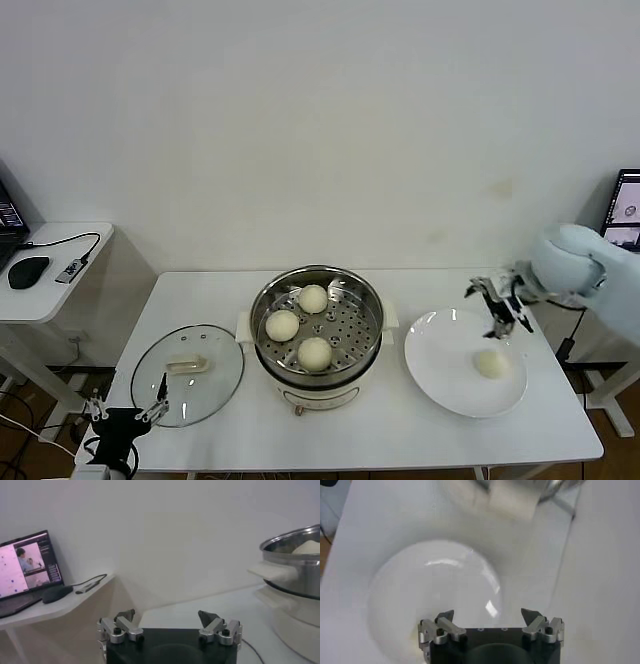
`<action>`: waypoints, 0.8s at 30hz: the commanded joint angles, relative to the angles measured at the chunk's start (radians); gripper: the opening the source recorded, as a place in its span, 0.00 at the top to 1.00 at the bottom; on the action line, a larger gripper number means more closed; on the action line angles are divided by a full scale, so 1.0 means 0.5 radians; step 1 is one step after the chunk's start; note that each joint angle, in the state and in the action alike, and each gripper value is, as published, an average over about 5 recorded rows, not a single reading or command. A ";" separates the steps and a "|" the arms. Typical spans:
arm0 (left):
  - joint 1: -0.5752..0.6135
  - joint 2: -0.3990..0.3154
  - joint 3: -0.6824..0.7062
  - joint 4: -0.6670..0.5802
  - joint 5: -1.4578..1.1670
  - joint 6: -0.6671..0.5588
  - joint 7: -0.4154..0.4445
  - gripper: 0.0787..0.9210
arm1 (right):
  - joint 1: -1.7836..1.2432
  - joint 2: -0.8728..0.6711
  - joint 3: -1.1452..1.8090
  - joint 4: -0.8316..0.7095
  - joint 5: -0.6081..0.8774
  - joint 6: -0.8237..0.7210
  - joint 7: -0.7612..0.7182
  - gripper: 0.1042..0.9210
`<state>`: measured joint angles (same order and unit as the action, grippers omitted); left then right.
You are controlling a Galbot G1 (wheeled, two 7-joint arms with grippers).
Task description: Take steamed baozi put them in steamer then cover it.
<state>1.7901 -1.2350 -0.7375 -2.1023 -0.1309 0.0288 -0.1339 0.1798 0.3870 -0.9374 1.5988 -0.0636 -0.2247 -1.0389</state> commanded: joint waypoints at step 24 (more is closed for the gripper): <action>0.009 -0.005 -0.015 0.017 0.015 0.010 0.003 0.12 | -0.978 0.235 0.819 -0.609 -0.212 0.010 0.065 0.12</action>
<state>1.7941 -1.2387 -0.7442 -2.0949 -0.1232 0.0344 -0.1329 -0.2574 0.4679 -0.5730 1.3509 -0.1585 -0.2206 -1.0107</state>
